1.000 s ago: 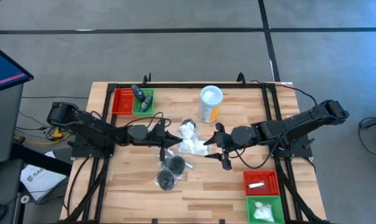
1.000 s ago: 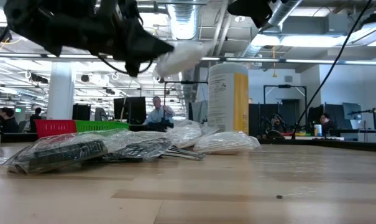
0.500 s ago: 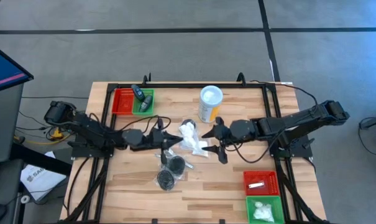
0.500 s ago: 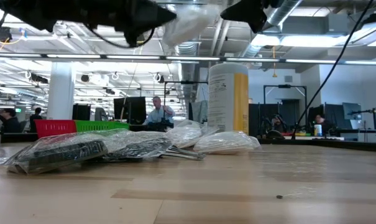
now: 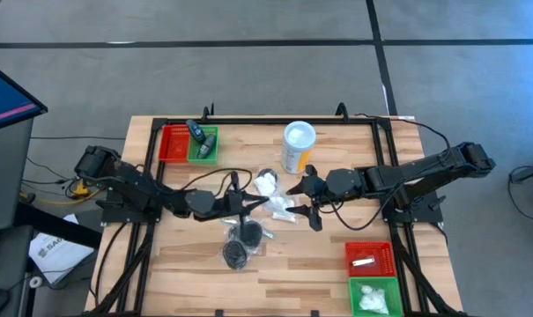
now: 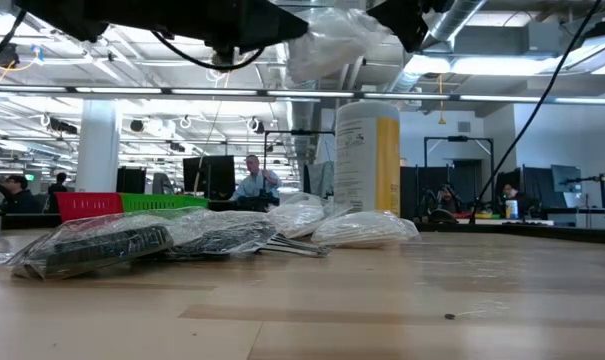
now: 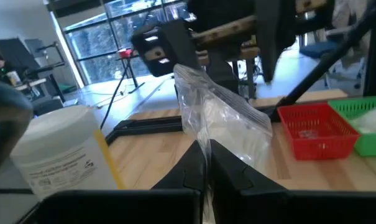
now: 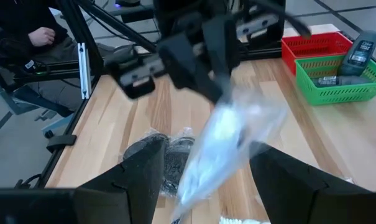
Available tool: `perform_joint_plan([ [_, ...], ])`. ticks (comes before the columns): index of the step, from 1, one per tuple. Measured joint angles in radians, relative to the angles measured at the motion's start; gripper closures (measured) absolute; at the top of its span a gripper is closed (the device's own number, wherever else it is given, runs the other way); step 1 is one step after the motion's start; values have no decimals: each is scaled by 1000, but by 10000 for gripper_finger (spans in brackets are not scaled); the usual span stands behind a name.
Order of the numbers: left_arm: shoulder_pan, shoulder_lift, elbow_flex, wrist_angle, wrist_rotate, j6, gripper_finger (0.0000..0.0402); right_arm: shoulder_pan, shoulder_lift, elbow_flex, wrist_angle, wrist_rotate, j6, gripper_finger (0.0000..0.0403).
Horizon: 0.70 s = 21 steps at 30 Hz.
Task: Pick & Place Travel size toiletries
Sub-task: Put the white cotton pack into the bottom green bin
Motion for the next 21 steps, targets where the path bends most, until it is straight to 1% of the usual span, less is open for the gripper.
perform_joint_plan([
  [5,0,46,38,2,-16,36,401,0,0,0,-7,0,4,178],
  [9,0,47,40,4,-18,37,401,-4,0,0,-32,0,35,178],
  [14,0,47,40,1,-26,37,401,-5,0,0,-35,0,37,182],
  [18,0,46,40,0,-26,37,401,-8,0,0,-40,0,29,208],
  [21,0,46,40,0,-26,37,401,-11,0,0,-45,0,27,248],
])
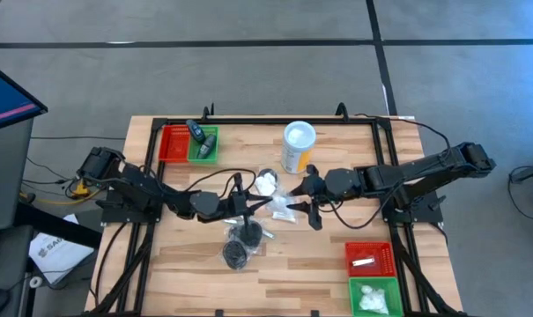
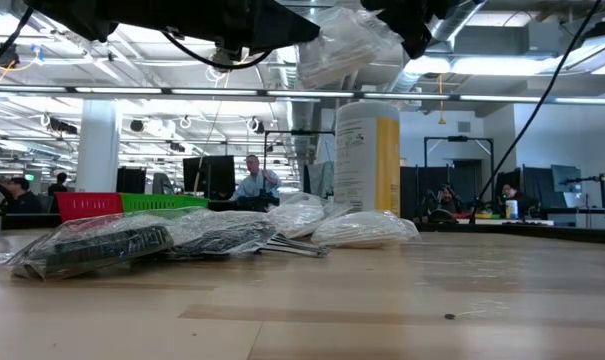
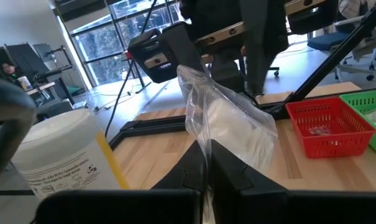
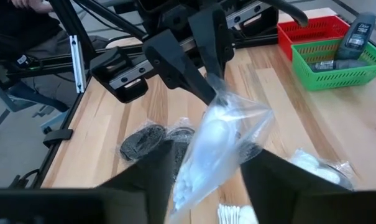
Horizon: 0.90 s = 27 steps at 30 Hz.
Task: Pick & Place Travel size toiletries
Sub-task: Put the white cotton pack into the bottom green bin
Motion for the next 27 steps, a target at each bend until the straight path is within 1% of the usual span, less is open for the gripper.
perform_joint_plan([
  [2,0,0,0,0,0,0,401,0,0,0,-1,0,-2,282],
  [7,0,0,0,-1,0,0,401,0,0,0,-1,0,-2,383],
  [8,0,0,0,-1,0,0,401,0,0,0,-1,0,-6,392],
  [11,0,0,0,-2,0,0,401,0,0,0,-1,5,-8,391],
  [14,0,0,0,-2,0,-1,398,0,0,0,-1,9,-9,399],
  [17,0,0,0,-2,0,-8,392,0,0,0,-5,26,-9,400],
  [27,-10,-1,-1,-8,0,-19,369,16,0,0,-38,27,-2,402],
])
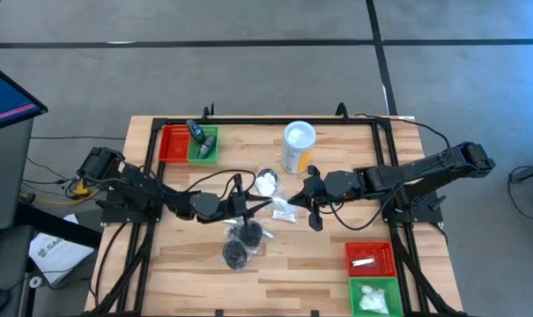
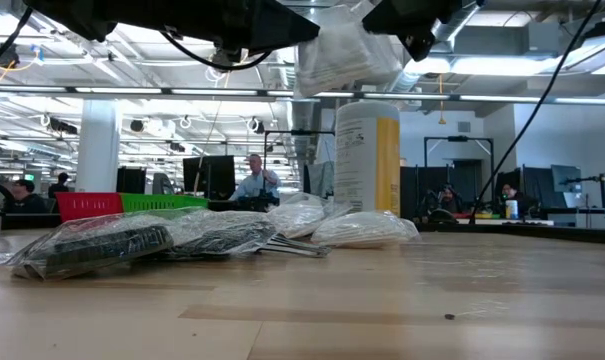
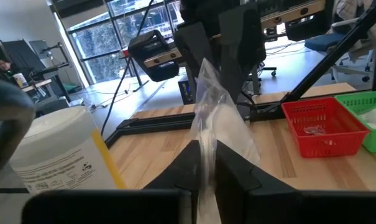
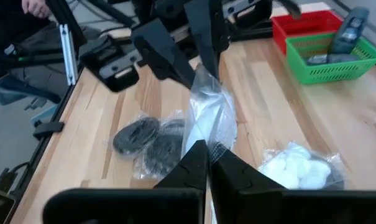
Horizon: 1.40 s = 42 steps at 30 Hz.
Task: Pick & Place Travel size toiletries
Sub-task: Put the white cotton pack into the bottom green bin
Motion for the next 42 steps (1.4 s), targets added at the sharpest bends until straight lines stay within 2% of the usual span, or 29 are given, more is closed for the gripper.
perform_joint_plan([
  [4,-20,0,0,0,-3,0,344,1,0,0,-8,0,2,402],
  [9,-40,-1,-6,-2,-61,0,307,22,-15,0,-25,0,14,403],
  [15,-49,-1,-10,-5,-63,0,284,78,-60,0,-103,0,86,403],
  [23,-49,-1,-10,-4,-64,-1,282,205,-123,0,-265,-4,245,403],
  [35,-49,-1,-10,-2,-64,-39,283,432,-157,0,-412,-8,482,403],
  [42,-49,-1,-10,0,-63,-46,284,560,-156,0,-442,-31,604,403],
])
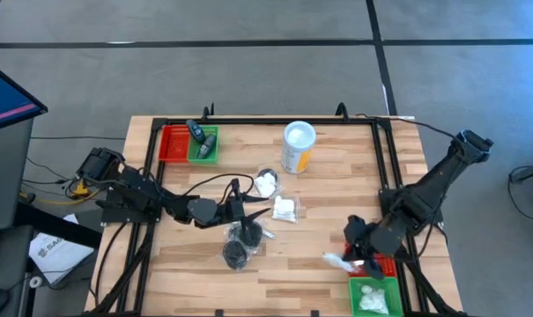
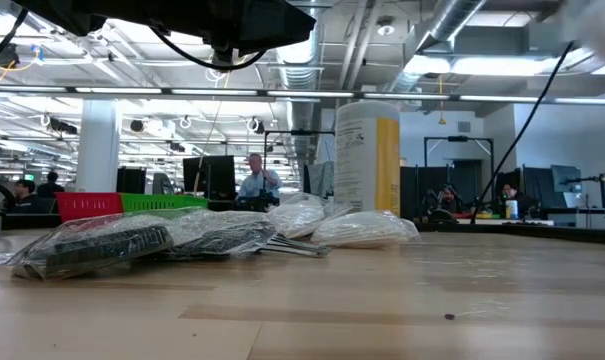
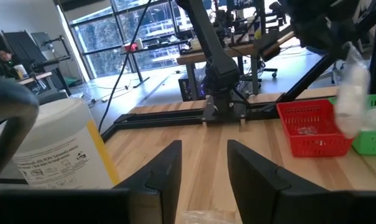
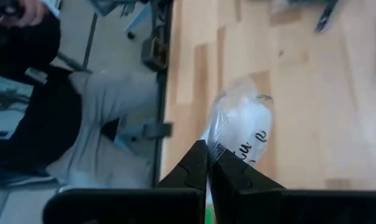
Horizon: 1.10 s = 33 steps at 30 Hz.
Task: Pick & Place Travel size toiletries
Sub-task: Put the white cotton pack into the bottom green bin
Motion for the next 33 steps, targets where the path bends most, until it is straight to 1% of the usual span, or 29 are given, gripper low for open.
perform_joint_plan([
  [7,0,0,0,1,0,0,284,107,0,0,-63,-5,180,403],
  [23,0,0,0,1,0,-2,286,318,12,0,-98,9,519,403],
  [29,0,0,0,1,0,-48,284,385,54,0,-102,10,623,403],
  [33,0,0,0,1,0,-53,286,416,75,0,-104,11,661,403],
])
